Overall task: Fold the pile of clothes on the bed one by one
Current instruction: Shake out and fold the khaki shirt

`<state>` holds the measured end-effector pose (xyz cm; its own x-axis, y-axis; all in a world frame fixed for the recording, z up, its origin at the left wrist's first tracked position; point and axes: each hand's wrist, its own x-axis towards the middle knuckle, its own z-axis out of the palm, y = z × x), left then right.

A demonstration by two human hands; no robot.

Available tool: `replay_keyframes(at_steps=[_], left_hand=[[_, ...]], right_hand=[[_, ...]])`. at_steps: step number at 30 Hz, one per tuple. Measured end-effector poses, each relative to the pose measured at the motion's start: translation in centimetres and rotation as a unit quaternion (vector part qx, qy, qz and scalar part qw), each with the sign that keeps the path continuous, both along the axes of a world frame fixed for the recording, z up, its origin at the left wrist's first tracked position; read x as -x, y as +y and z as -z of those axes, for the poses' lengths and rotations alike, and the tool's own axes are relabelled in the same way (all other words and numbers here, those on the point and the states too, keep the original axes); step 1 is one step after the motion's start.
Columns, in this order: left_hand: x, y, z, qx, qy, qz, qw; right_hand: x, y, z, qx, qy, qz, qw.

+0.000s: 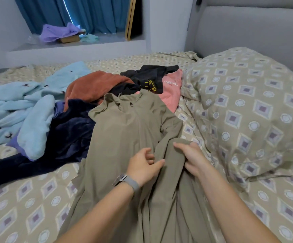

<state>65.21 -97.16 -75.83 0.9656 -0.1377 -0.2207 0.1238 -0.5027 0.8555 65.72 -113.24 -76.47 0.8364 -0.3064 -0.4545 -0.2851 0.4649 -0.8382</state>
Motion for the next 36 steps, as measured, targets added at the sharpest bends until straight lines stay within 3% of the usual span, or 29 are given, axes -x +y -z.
replay_keyframes(at_steps=[3, 6, 10, 12, 14, 17, 21, 26, 29, 32, 34, 36], left_hand=[[-5.2, -5.7, -1.9, -0.139, -0.047, 0.049, 0.988], [-9.9, -10.1, -2.4, -0.208, -0.036, 0.074, 0.975], [-16.0, -12.6, 0.1, -0.269, -0.067, 0.051, 0.959], [-18.7, -12.9, 0.4, -0.188, -0.039, -0.031, 0.981], [-21.7, -12.5, -0.1, -0.052, 0.026, -0.137, 0.989], [-25.2, -12.1, -1.2, 0.064, 0.024, -0.209, 0.975], [-24.3, -11.2, -0.6, 0.057, 0.015, -0.209, 0.976], [-20.9, -9.0, 1.5, 0.126, 0.166, -0.035, 0.977], [-20.4, -8.4, 1.6, 0.151, 0.131, -0.021, 0.98], [-20.0, -8.3, 1.4, 0.196, 0.097, -0.069, 0.973], [-18.5, -8.1, 0.9, 0.162, 0.117, -0.052, 0.978], [-15.8, -7.6, 0.1, 0.077, 0.084, -0.033, 0.993]], right_hand=[[-1.4, -2.4, 0.3, -0.033, -0.009, 0.031, 0.999], [-2.2, -4.9, 2.0, -0.069, -0.018, 0.064, 0.995], [-2.8, -7.2, 4.4, 0.016, -0.02, 0.02, 0.999], [-2.9, -7.8, 5.1, 0.092, -0.01, -0.008, 0.996], [-3.2, -8.5, 5.2, 0.12, -0.008, -0.029, 0.992], [-4.0, -8.7, 4.3, 0.017, -0.078, -0.049, 0.996], [-5.1, -7.5, 4.4, -0.095, -0.123, -0.067, 0.986], [-5.2, -7.7, 6.3, -0.039, -0.091, -0.016, 0.995], [-6.0, -7.9, 5.8, 0.027, -0.118, 0.037, 0.992], [-6.0, -7.0, 4.4, -0.064, -0.136, 0.052, 0.987], [-4.9, -6.1, 3.7, -0.092, -0.119, 0.007, 0.989], [-3.6, -5.7, 3.2, -0.059, -0.07, -0.033, 0.995]])
